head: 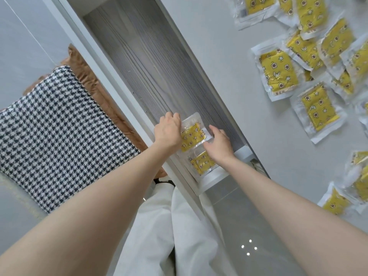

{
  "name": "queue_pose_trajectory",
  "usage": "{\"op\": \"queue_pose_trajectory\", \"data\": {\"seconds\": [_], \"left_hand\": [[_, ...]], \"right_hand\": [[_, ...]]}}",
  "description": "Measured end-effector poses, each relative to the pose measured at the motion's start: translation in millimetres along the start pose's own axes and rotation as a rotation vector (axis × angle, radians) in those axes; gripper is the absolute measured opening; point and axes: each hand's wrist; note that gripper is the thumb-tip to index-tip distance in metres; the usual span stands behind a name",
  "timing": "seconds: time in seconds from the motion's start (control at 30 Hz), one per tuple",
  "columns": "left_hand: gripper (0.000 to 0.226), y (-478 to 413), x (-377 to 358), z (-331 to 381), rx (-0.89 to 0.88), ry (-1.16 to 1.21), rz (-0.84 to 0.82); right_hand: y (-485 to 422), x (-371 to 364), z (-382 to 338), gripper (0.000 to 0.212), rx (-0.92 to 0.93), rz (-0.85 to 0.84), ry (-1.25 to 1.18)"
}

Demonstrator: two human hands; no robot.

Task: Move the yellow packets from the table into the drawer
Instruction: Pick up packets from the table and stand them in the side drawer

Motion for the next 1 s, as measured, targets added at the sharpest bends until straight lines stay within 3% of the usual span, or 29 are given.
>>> {"op": "queue_pose_trajectory", "data": {"seconds": [0.2, 0.47, 0.73, 1.0], "left_hand": [[0.04, 34, 31, 2, -0.063, 0.135, -0.017], [0.039, 142, 116, 15, -0.111, 0.351, -0.019], [0.036, 269, 179, 46, -0.21, 0.554, 0.031], [0.037, 346, 219, 112, -0.334, 0.492, 0.048]], "right_hand": [[37, 10, -16, 0.05, 0.036, 0.006, -0.026], [145, 65, -72, 0.034, 0.19, -0.031, -0.091], [279, 129, -97, 0.028, 0.235, 0.108, -0.202], [370, 186, -63, 0.024, 0.23, 0.264, -0.289]]}}
Point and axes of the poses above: each hand's wrist, its own y-axis away from the middle knuckle, its own x-axis out of the back of the hand, z = x × y, and after that the axes turned 10 degrees about -z, right-handed
